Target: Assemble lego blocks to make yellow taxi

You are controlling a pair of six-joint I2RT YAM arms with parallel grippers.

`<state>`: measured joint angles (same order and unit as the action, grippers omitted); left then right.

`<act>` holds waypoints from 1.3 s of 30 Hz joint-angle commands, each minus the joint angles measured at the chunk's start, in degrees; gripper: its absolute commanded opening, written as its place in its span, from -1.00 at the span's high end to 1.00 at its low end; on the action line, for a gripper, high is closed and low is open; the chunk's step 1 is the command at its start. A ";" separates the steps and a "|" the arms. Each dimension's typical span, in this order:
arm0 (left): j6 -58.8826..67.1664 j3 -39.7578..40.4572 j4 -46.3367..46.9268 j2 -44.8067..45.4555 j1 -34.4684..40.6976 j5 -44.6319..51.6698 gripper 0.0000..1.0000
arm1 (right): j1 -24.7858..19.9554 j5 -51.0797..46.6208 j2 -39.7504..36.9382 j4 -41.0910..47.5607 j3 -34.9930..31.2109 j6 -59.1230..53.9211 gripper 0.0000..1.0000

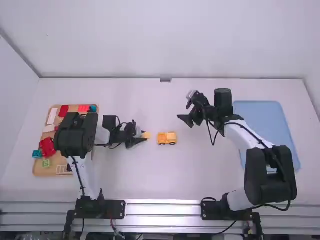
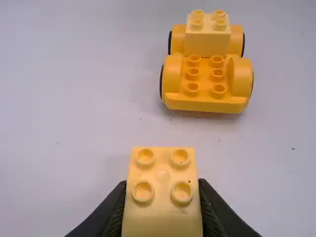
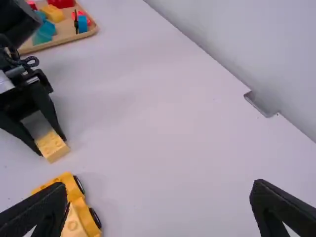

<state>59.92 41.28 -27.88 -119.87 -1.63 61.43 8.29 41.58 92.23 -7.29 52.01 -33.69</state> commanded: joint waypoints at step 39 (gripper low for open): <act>-11.06 -0.61 -1.55 9.94 9.40 4.20 0.81 | 5.73 26.62 31.47 -7.65 -1.29 -31.23 -0.96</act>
<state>49.15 39.92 -29.43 -109.54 7.35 64.29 13.06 65.56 120.95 -14.24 51.24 -64.53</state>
